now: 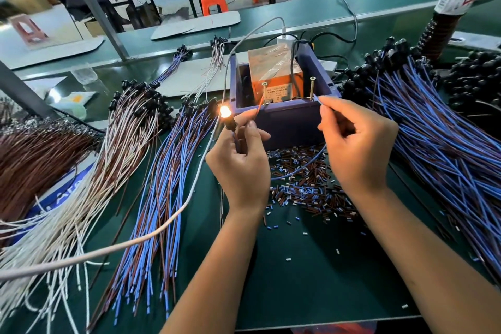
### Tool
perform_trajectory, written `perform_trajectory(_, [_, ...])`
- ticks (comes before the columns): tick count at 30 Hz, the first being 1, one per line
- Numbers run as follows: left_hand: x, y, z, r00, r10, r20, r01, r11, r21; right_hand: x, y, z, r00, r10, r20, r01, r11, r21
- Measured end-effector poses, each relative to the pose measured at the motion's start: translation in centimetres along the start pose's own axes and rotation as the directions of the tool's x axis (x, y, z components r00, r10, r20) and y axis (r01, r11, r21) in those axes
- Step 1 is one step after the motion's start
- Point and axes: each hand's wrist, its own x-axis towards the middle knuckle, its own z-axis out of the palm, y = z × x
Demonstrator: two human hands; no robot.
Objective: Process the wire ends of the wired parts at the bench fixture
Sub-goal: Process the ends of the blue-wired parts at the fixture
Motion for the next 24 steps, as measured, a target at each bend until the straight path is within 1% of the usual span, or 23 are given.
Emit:
perform_trajectory(5, [-0.1, 0.1, 0.0, 1.000, 0.003, 0.004, -0.003, 1.000, -0.015, 0.0, -0.1, -0.1, 0.999, 0.032, 0.002, -0.032, 0.999, 0.014])
perform_trajectory(9, [-0.4, 0.8, -0.2, 0.999, 0.013, 0.036, -0.009, 0.996, -0.094, 0.1, -0.1, -0.5, 0.993, 0.114, -0.006, -0.113, 0.993, 0.045])
perform_trajectory(12, [-1.4, 3.1, 1.0, 0.990, 0.074, 0.118, -0.056, 0.987, -0.150, 0.7, -0.1, -1.9, 0.982, 0.190, -0.021, -0.189, 0.980, 0.057])
perform_trajectory(14, [-1.9, 5.0, 3.0, 0.974, 0.061, 0.218, -0.023, 0.985, -0.173, 2.0, 0.5, -3.9, 0.969, 0.238, -0.068, -0.236, 0.971, 0.041])
perform_trajectory(15, [-2.0, 6.0, 4.4, 0.958, 0.025, 0.284, 0.026, 0.984, -0.174, 2.9, 0.9, -5.3, 0.962, 0.254, -0.096, -0.254, 0.967, 0.014])
perform_trajectory(18, [-1.9, 8.7, 8.5, 0.882, -0.113, 0.457, 0.203, 0.967, -0.153, 5.8, 2.7, -10.2, 0.926, 0.348, -0.150, -0.366, 0.922, -0.123])
perform_trajectory(19, [-1.9, 9.6, 9.9, 0.848, -0.151, 0.508, 0.255, 0.956, -0.143, 6.7, 3.1, -12.1, 0.910, 0.366, -0.197, -0.400, 0.900, -0.174])
perform_trajectory(20, [-2.0, 10.5, 11.3, 0.805, -0.187, 0.563, 0.311, 0.941, -0.131, 7.4, 3.4, -13.9, 0.900, 0.346, -0.265, -0.409, 0.880, -0.240])
perform_trajectory(21, [-2.1, 11.4, 12.7, 0.756, -0.226, 0.615, 0.372, 0.921, -0.119, 8.1, 3.6, -15.6, 0.899, 0.297, -0.321, -0.398, 0.861, -0.316])
perform_trajectory(22, [-2.2, 12.3, 13.9, 0.702, -0.272, 0.659, 0.449, 0.886, -0.113, 8.6, 3.3, -16.7, 0.913, 0.235, -0.332, -0.358, 0.853, -0.380])
perform_trajectory(23, [-2.3, 13.2, 15.1, 0.642, -0.316, 0.699, 0.545, 0.829, -0.126, 8.8, 2.9, -17.7, 0.945, 0.167, -0.282, -0.281, 0.855, -0.436])
perform_trajectory(24, [-2.3, 14.2, 16.2, 0.583, -0.349, 0.734, 0.645, 0.748, -0.157, 9.1, 2.4, -18.1, 0.980, 0.103, -0.169, -0.171, 0.868, -0.466])
